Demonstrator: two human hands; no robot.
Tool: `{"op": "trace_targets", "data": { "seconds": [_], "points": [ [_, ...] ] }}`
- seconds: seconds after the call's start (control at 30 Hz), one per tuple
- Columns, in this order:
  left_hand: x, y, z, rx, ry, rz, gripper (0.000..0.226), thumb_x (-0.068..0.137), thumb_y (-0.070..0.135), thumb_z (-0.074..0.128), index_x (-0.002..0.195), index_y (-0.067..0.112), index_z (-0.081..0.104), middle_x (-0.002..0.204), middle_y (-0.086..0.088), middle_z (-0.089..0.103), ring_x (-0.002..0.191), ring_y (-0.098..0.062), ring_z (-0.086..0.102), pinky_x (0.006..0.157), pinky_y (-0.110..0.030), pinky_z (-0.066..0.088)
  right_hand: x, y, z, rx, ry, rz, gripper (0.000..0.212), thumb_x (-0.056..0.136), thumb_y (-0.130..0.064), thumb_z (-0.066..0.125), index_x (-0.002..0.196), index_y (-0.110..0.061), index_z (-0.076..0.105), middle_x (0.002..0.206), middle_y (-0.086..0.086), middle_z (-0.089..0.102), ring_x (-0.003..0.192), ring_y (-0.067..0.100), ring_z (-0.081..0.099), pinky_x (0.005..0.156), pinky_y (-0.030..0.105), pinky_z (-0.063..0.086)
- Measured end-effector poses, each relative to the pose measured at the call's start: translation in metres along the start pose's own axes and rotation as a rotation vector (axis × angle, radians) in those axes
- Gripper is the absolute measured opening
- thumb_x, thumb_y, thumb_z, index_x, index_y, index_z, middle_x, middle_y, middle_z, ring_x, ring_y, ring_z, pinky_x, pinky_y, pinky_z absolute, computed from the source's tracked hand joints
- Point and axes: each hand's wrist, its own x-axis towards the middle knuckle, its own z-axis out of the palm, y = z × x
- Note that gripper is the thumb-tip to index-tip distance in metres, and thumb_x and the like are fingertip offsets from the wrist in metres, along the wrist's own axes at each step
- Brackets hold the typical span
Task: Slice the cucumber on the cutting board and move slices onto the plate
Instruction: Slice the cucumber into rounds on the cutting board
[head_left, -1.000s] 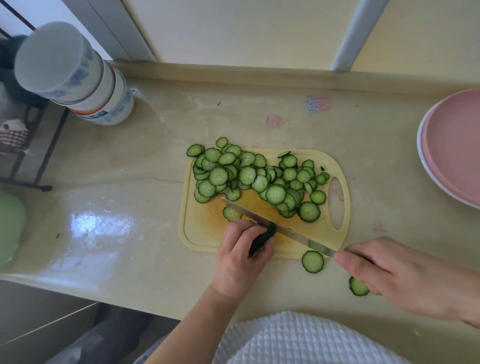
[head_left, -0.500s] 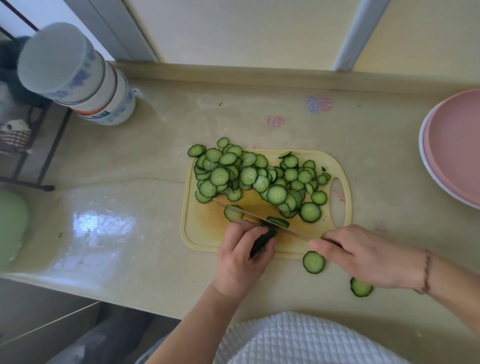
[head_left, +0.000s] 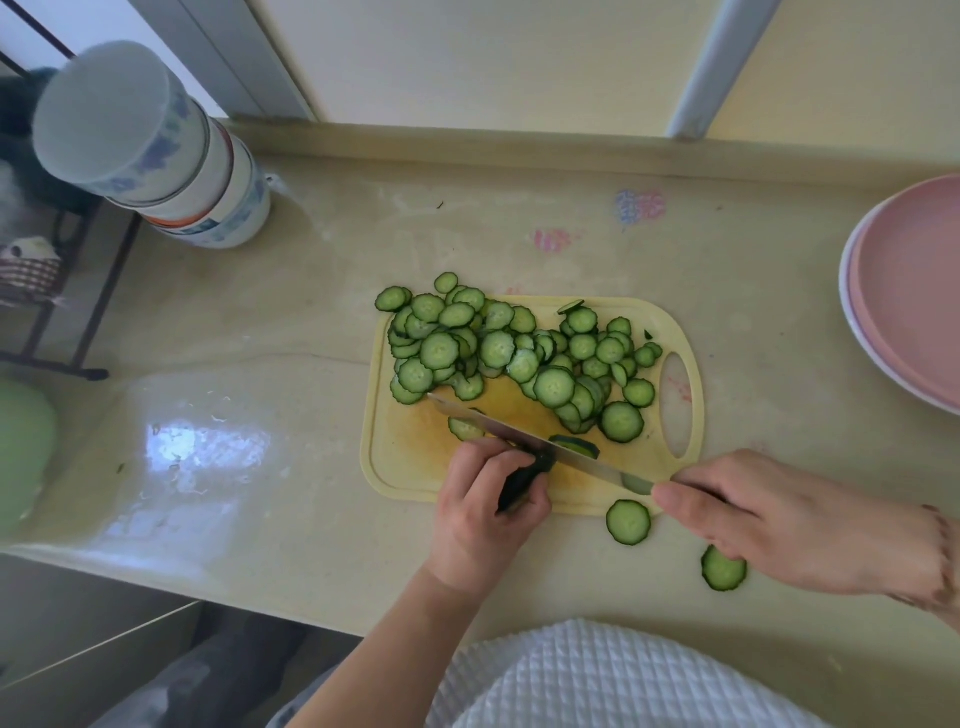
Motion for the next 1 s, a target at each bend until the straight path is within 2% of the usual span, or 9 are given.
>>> {"op": "trace_targets", "data": {
  "seconds": [0.13, 0.33, 0.47, 0.7, 1.0],
  "points": [
    [0.001, 0.0, 0.0, -0.007, 0.0, -0.002, 0.023, 0.082, 0.015, 0.075, 0.101, 0.014, 0.062, 0.101, 0.003, 0.056, 0.082, -0.015, 0.062, 0.074, -0.017, 0.053, -0.004, 0.001, -0.001, 0.011, -0.007, 0.001, 0.076, 0.08, -0.083, 0.029, 0.065, -0.008, 0.033, 0.053, -0.002, 0.029, 0.048, 0.012, 0.028, 0.046, 0.03, 0.03],
    [0.003, 0.001, 0.0, -0.01, -0.002, 0.01, 0.022, 0.083, 0.014, 0.074, 0.1, 0.014, 0.061, 0.1, 0.004, 0.055, 0.082, -0.016, 0.061, 0.072, -0.019, 0.053, -0.003, -0.001, -0.002, -0.049, -0.001, -0.003, 0.073, 0.083, -0.079, 0.028, 0.065, -0.009, 0.035, 0.052, -0.003, 0.03, 0.047, 0.011, 0.03, 0.049, 0.035, 0.035],
    [0.003, 0.002, -0.002, -0.025, -0.013, 0.011, 0.021, 0.083, 0.013, 0.074, 0.099, 0.013, 0.061, 0.099, 0.003, 0.054, 0.08, -0.017, 0.061, 0.069, -0.022, 0.053, 0.004, -0.004, 0.001, -0.06, -0.014, 0.017, 0.063, 0.085, -0.071, 0.03, 0.062, -0.012, 0.034, 0.052, -0.003, 0.03, 0.048, 0.011, 0.03, 0.049, 0.032, 0.034],
    [0.002, 0.001, -0.001, -0.011, -0.005, 0.025, 0.022, 0.082, 0.012, 0.076, 0.099, 0.014, 0.062, 0.099, 0.004, 0.054, 0.079, -0.019, 0.061, 0.065, -0.027, 0.054, 0.025, -0.004, 0.012, -0.095, -0.016, -0.003, 0.063, 0.08, -0.074, 0.023, 0.062, -0.015, 0.037, 0.05, -0.008, 0.031, 0.044, 0.009, 0.03, 0.046, 0.024, 0.033],
    [0.002, 0.002, -0.003, -0.014, -0.02, 0.033, 0.025, 0.08, 0.009, 0.077, 0.1, 0.012, 0.064, 0.101, 0.002, 0.056, 0.08, -0.02, 0.064, 0.07, -0.026, 0.055, 0.035, 0.002, 0.008, -0.098, 0.029, -0.047, 0.063, 0.086, -0.07, 0.027, 0.059, -0.015, 0.037, 0.049, -0.005, 0.029, 0.044, 0.01, 0.028, 0.048, 0.035, 0.033]
  ]
}}
